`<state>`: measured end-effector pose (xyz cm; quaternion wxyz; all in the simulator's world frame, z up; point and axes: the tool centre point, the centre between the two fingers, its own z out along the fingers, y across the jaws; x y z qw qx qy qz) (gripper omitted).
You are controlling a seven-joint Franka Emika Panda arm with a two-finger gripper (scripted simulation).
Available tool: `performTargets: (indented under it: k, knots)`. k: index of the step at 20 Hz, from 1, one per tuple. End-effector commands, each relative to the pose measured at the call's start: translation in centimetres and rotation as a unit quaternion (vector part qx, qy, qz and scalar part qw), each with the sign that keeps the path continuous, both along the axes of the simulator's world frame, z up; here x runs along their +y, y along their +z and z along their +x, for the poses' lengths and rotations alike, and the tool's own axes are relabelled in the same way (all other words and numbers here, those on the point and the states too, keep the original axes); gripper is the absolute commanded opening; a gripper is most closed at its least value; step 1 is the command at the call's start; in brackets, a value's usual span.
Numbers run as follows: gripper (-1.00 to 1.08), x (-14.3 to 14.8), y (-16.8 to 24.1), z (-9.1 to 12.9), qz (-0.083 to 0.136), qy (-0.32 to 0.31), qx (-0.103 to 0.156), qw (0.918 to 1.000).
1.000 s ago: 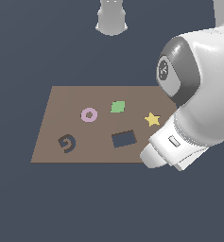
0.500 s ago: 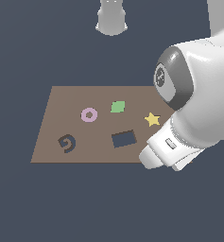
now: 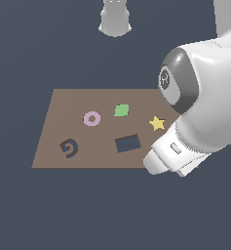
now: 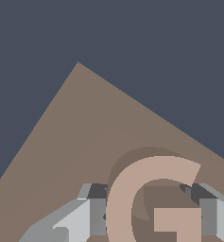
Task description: Insert a designated object into the corresponding slot on a board.
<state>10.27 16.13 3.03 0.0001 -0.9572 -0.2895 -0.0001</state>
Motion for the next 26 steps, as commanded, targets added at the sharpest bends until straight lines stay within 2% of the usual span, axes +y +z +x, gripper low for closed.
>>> performTargets:
  k: [1,5,9,26]
  knots:
    - [-1.00,-0.5,0.0,0.0,0.000,-0.001,0.000,1.0000]
    - [-1.00,-2.2,0.1,-0.2,0.000,-0.001,0.000,1.0000]
    - [-1.00,-5.4,0.2,-0.4,0.000,-0.002,0.000,1.0000]
    - [-1.00,-25.1,0.8,-1.6,0.000,-0.006,0.001,1.0000]
